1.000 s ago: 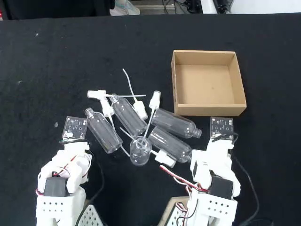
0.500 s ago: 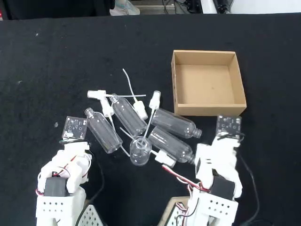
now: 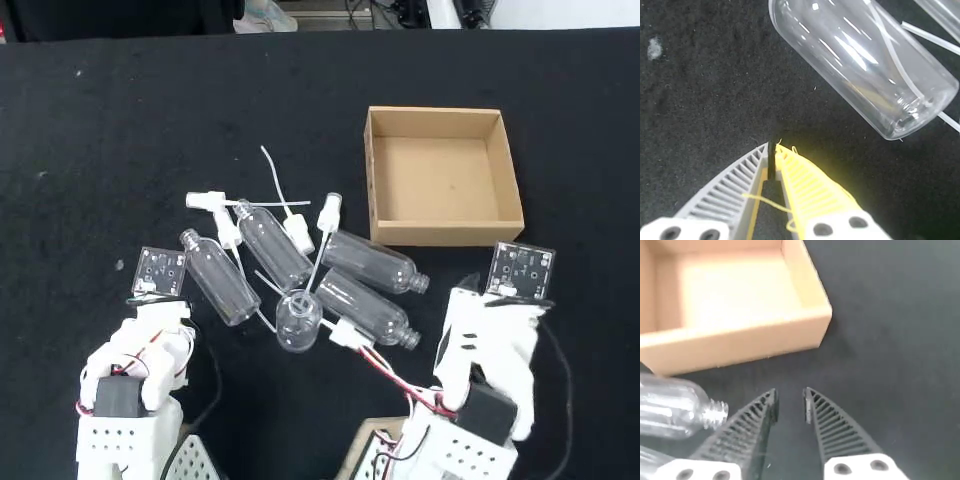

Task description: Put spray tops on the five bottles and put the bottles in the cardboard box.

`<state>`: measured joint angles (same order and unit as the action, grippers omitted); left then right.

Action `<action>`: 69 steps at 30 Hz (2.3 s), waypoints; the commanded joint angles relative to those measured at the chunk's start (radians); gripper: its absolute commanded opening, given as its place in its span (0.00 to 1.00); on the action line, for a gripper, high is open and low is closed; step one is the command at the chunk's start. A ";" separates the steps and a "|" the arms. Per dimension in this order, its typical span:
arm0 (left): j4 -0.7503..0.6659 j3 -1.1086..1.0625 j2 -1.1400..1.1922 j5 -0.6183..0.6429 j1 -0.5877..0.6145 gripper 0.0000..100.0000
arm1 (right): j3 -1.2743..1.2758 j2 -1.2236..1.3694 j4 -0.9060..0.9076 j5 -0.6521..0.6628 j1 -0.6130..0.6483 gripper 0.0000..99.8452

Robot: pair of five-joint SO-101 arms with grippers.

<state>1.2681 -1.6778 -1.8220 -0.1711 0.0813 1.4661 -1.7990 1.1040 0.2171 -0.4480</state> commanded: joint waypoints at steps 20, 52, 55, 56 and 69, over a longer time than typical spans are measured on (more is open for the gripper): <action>0.008 -0.022 -0.008 -0.008 0.001 0.03 | -0.866 0.366 0.196 0.005 0.353 0.14; 0.008 -0.022 -0.008 -0.006 0.001 0.03 | -0.671 0.484 0.499 0.264 1.073 0.25; 0.008 -0.022 -0.008 -0.006 0.001 0.03 | -0.645 0.390 0.529 0.345 1.068 0.25; 0.008 -0.022 -0.008 -0.006 0.001 0.03 | -0.638 0.374 0.528 0.351 1.068 0.25; 0.008 -0.022 -0.008 -0.006 0.001 0.03 | -0.564 0.496 0.482 0.345 1.125 0.25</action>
<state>1.2681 -1.6778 -1.8220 -0.1711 0.0813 0.9137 -1.3479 1.6241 0.5700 0.6291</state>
